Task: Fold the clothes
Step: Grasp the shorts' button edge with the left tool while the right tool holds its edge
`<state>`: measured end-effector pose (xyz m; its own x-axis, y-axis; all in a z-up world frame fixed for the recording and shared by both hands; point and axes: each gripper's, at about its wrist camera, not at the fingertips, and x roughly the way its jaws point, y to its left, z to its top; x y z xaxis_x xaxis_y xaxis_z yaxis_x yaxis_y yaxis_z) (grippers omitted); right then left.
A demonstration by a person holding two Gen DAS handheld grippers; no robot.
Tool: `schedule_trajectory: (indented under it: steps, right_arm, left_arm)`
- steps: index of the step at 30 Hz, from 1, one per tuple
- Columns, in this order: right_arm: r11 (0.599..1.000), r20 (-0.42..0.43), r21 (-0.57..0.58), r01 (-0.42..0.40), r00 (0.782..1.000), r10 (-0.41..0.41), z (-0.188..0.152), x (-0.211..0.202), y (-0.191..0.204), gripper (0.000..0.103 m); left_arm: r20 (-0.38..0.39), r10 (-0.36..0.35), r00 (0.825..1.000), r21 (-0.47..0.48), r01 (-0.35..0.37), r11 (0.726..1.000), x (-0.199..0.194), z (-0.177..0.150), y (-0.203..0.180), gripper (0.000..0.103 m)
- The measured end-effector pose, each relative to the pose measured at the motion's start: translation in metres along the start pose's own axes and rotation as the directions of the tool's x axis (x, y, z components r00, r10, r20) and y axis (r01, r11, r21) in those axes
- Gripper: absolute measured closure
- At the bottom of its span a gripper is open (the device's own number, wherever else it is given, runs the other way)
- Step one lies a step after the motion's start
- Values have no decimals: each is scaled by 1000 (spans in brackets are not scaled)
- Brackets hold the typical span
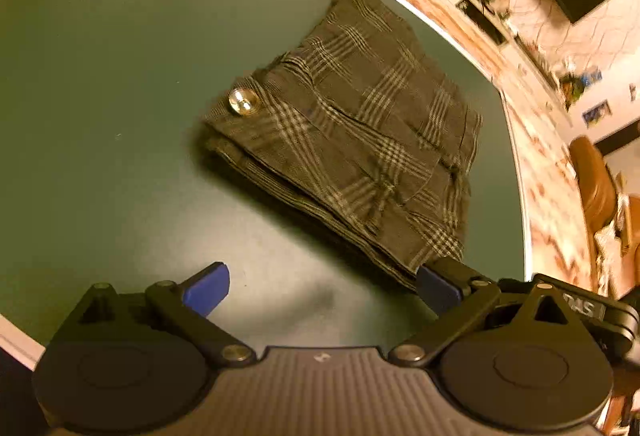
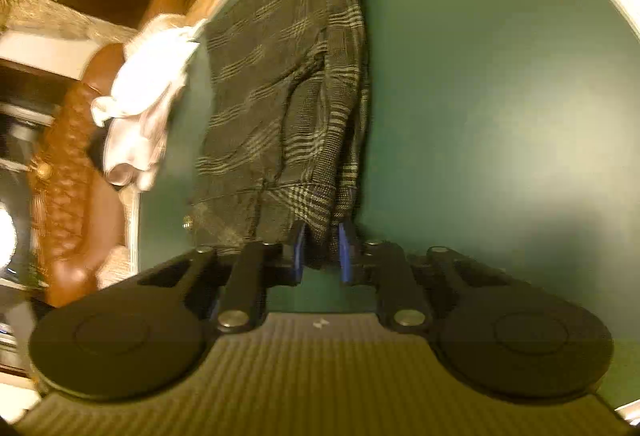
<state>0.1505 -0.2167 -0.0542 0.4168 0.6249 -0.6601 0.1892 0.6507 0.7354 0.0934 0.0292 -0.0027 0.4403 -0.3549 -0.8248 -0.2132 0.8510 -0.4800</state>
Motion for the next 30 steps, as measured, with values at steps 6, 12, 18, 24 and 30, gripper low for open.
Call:
schedule_trajectory:
  steps: [6, 12, 18, 24, 30]
  right_arm:
    - [980, 24, 60, -190, 982, 189, -16, -2, 17, 85]
    - [936, 72, 165, -310, 951, 302, -17, -4, 14, 85]
    - [896, 100, 252, -365, 931, 351, -28, 1, 0, 85]
    - [889, 103, 251, -383, 924, 369, -33, 10, 10, 85]
    - [894, 69, 251, -370, 929, 365, -47, 14, 11, 85]
  left_arm:
    - [67, -96, 993, -165, 106, 980, -12, 1, 23, 1]
    - [98, -290, 952, -356, 306, 883, -4, 0, 52, 0]
    - [93, -379, 921, -468, 377, 799, 17, -3, 63, 0]
    - [184, -398, 899, -473, 436, 765, 19, 7, 68, 1]
    - [178, -375, 910, -473, 413, 779, 28, 16, 72, 30]
